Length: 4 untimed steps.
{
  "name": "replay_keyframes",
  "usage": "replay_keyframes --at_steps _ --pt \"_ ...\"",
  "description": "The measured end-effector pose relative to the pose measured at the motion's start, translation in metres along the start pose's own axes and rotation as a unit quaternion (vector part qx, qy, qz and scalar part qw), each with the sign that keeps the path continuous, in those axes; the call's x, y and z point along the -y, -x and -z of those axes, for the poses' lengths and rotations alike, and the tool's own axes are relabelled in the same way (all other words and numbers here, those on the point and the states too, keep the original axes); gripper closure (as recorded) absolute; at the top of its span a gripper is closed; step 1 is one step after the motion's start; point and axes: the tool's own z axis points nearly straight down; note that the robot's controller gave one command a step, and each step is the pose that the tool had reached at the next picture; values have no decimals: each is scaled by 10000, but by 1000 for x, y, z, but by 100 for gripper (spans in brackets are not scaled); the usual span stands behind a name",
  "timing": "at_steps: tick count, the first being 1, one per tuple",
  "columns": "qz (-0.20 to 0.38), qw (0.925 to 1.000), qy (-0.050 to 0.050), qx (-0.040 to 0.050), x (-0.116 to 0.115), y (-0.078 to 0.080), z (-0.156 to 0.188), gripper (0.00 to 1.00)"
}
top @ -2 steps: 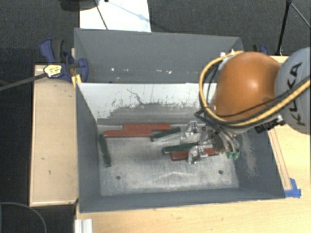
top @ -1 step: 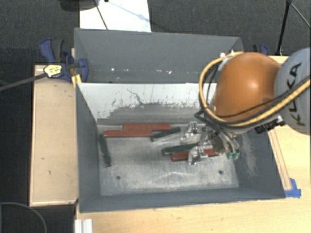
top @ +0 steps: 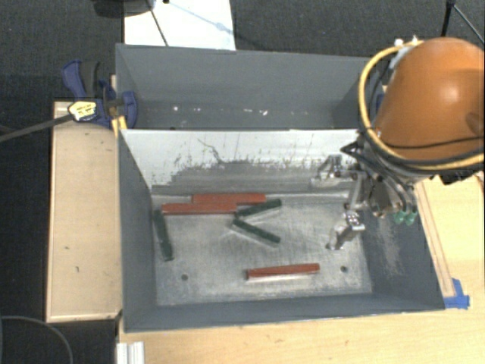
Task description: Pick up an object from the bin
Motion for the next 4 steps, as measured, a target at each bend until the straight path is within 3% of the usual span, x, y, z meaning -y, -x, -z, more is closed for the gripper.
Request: replay_keyframes --at_steps 1,3,4 --pt "17 10000 3 -37 -2 -1 -4 0" --pt "-386 9993 3 -18 7 -6 -119 0" --pt "841 9964 11 -41 25 14 -249 100"
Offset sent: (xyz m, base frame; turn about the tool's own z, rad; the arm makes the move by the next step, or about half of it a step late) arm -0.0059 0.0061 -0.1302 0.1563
